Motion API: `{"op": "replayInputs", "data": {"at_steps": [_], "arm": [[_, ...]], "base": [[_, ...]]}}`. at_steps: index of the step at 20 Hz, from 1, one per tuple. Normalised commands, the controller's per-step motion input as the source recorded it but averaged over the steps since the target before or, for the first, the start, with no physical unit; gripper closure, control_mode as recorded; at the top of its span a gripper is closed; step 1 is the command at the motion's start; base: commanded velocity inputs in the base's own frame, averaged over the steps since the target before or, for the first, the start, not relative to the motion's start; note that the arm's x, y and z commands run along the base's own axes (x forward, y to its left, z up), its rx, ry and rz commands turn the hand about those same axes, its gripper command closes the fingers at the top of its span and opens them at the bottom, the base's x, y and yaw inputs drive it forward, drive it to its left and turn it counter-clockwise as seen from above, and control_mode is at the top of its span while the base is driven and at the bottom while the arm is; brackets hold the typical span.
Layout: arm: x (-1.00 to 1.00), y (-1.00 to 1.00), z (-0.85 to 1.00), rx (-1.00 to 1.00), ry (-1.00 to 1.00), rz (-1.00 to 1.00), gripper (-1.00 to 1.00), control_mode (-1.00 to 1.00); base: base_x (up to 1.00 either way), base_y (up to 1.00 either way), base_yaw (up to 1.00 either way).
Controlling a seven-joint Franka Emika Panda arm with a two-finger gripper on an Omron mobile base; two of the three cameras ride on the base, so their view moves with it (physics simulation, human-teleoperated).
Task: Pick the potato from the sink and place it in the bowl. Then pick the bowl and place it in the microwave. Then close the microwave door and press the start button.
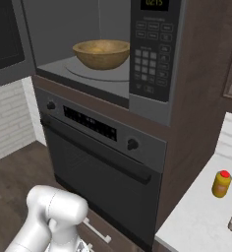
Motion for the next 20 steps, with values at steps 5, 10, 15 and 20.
{"op": "replayInputs", "data": {"at_steps": [5,10,15,20], "arm": [[0.0,0.43,-0.04,0.02,-0.02,0.0,-1.0,-1.0],[-0.12,0.48,0.0,0.02,-0.06,0.0,-1.0,-1.0],[-0.28,0.6,0.0,0.04,-0.07,0.0,-1.0,-1.0],[-0.32,0.68,0.0,0.03,-0.08,0.0,-1.0,-1.0]], "base": [[0.0,0.0,0.0],[0.0,0.0,0.0],[0.0,0.0,0.0],[0.0,0.0,0.0]]}}
